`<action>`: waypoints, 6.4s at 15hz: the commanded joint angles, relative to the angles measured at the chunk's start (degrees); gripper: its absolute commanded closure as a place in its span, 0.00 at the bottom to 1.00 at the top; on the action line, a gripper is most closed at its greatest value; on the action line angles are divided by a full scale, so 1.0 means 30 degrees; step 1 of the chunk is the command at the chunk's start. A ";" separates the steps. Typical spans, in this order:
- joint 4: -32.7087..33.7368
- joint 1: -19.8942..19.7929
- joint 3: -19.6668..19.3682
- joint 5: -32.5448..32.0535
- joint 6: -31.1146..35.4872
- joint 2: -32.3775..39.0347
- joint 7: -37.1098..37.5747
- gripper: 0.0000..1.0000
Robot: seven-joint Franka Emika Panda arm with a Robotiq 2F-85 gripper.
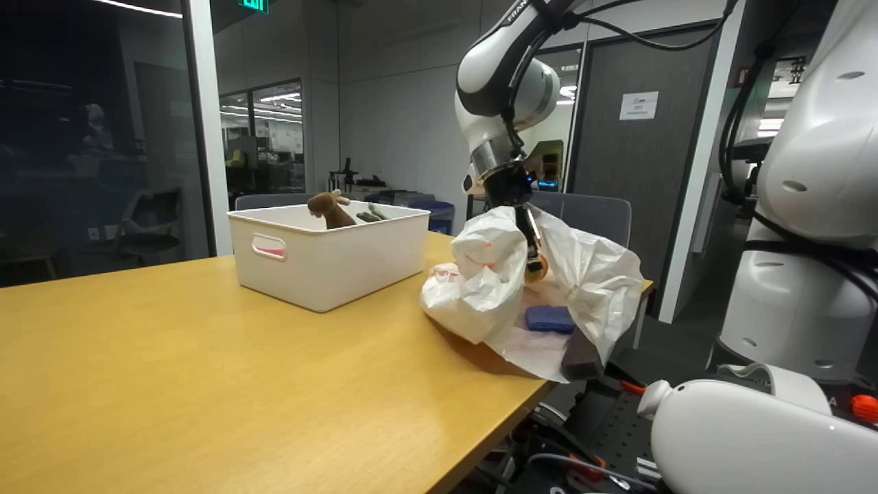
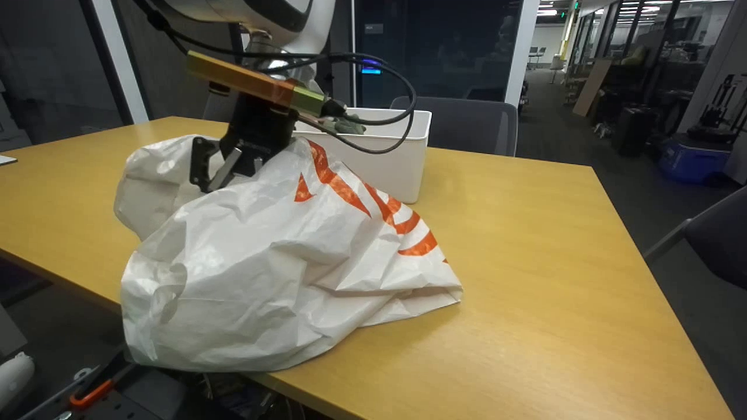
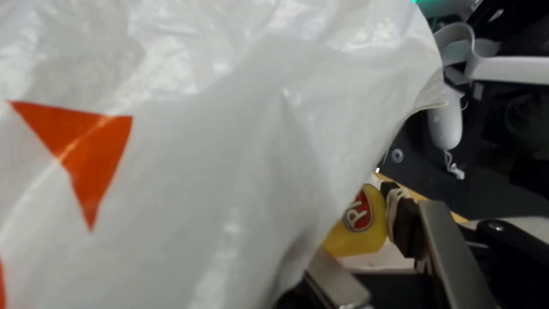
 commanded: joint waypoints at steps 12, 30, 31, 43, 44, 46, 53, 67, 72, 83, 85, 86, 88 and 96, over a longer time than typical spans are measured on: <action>-0.0507 0.1317 -0.0679 0.2374 -0.0529 -0.6937 -0.8849 0.68; 0.3539 0.2484 -0.1212 0.2769 -1.2027 -0.0126 -1.6083 0.68; 0.3657 0.2394 -0.1011 0.2734 -1.2267 -0.0188 -1.6029 0.68; 0.5937 0.2484 0.0724 0.4906 -0.3966 -0.1897 -1.1471 0.68; 0.6105 0.2619 0.1128 0.4478 -0.2316 -0.1295 -1.0985 0.68; 0.6395 0.2828 0.1911 0.3684 0.0888 -0.0155 -0.9696 0.68; 0.8967 0.2912 0.2944 -0.1444 0.9187 0.4470 -0.3102 0.68; 1.3050 0.3739 0.0400 -1.4024 0.8529 0.8006 1.2523 0.00; 1.0409 0.3623 0.1384 -1.2438 0.4712 0.5199 1.2624 0.00; 0.0267 0.2937 0.1491 -0.7184 0.3117 -0.5569 0.9605 0.00; -0.1133 0.2923 0.1172 -0.6931 0.3630 -0.7696 0.8586 0.00; -0.1758 0.3073 0.0836 -0.6524 0.3620 -0.8760 0.7563 0.00; -0.2947 0.3459 -0.0126 -0.5671 0.3169 -1.0635 0.4716 0.00; -0.5375 0.4314 -0.2597 -0.5617 0.7152 -1.0826 -0.2640 0.00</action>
